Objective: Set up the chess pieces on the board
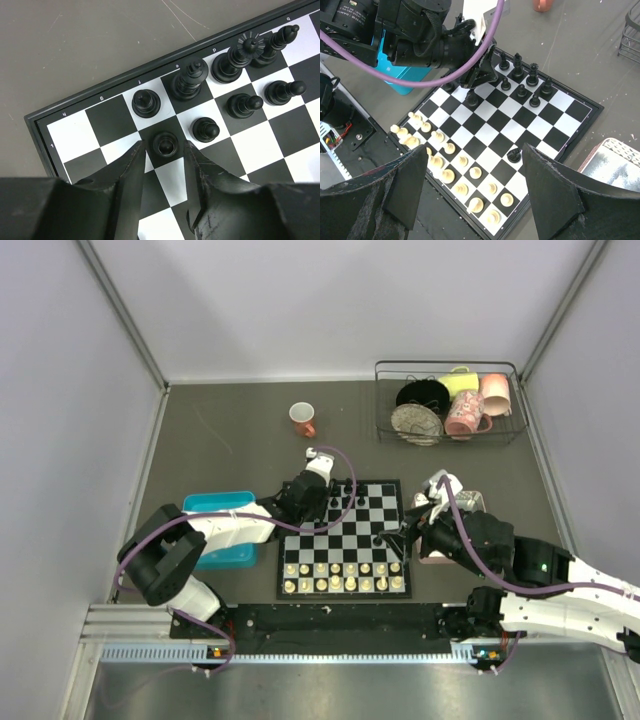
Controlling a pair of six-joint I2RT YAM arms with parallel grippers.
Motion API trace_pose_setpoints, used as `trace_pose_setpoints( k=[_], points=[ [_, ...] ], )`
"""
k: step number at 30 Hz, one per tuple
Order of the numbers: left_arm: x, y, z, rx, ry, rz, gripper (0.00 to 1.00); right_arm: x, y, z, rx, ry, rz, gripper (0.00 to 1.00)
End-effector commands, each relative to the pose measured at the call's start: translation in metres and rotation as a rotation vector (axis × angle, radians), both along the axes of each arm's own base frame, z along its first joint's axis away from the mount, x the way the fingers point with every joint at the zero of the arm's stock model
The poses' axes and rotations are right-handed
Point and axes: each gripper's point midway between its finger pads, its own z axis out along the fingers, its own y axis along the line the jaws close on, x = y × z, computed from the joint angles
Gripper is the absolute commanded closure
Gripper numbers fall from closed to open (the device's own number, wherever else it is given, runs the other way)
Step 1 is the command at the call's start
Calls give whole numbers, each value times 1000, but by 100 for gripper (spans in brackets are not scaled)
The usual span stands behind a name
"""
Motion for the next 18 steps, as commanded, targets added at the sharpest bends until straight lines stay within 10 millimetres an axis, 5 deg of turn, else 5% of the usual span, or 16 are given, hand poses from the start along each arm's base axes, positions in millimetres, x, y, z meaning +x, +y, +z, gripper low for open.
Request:
trace_pose_setpoints(
  k=[1,7,13,17,18],
  points=[
    [12,-7,29,-44,-74,20,58,0,0,11,36,-12,-10,24],
    [11,-5,55,-69,-105,18,56,9,-4,10,24,-5,-80,24],
    [2,3,102,-153,-167,18,55,56,-38,-7,-105,113,-382,24],
    [-8,10,134,-214,-212,9,54,92,-71,-35,-87,288,-527,24],
    [-10,11,141,-228,-226,11,53,107,-93,-45,-85,339,-617,24]
  ],
)
